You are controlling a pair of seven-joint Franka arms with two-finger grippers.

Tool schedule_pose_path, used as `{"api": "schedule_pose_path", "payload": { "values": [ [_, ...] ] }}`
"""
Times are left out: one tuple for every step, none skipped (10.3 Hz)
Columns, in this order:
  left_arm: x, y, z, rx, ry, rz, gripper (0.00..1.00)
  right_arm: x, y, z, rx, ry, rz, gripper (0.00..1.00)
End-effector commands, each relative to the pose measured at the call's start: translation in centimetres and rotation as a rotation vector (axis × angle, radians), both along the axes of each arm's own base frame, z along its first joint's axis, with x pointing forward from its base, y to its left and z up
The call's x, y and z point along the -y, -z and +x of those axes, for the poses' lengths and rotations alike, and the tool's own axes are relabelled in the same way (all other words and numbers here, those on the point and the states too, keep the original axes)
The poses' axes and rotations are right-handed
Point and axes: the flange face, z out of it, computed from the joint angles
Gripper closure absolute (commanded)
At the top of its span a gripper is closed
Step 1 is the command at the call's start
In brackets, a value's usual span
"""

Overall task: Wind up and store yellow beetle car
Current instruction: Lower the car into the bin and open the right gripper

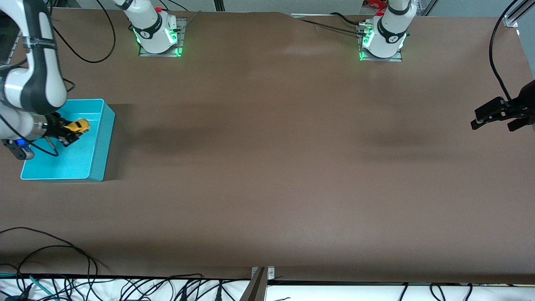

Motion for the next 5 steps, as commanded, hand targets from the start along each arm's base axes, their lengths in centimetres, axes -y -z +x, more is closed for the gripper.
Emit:
{"api": "schedule_pose_path", "payload": {
  "values": [
    [0.6,1.1,0.5,-0.006,0.037,-0.003,0.0,3.9,2.9,-0.9,-0.042,-0.105,0.031,0.85],
    [0.7,1.1,0.5,-0.006,0.039,-0.003,0.0,5.3,5.0,-1.5,-0.039,-0.121,0.037,0.86],
    [2.0,1.2,0.7,-0.009,0.054,-0.002,0.0,6.1,7.5,-2.1,-0.039,-0.145,0.045,0.86],
    [2.4,1.4,0.8,-0.013,0.041,-0.004,0.0,6.8,10.1,-2.7,-0.043,-0.155,0.047,0.86],
    [3.2,1.2,0.7,-0.012,0.047,-0.006,0.0,7.1,13.2,-2.9,-0.046,-0.163,0.037,0.85]
  ]
}}
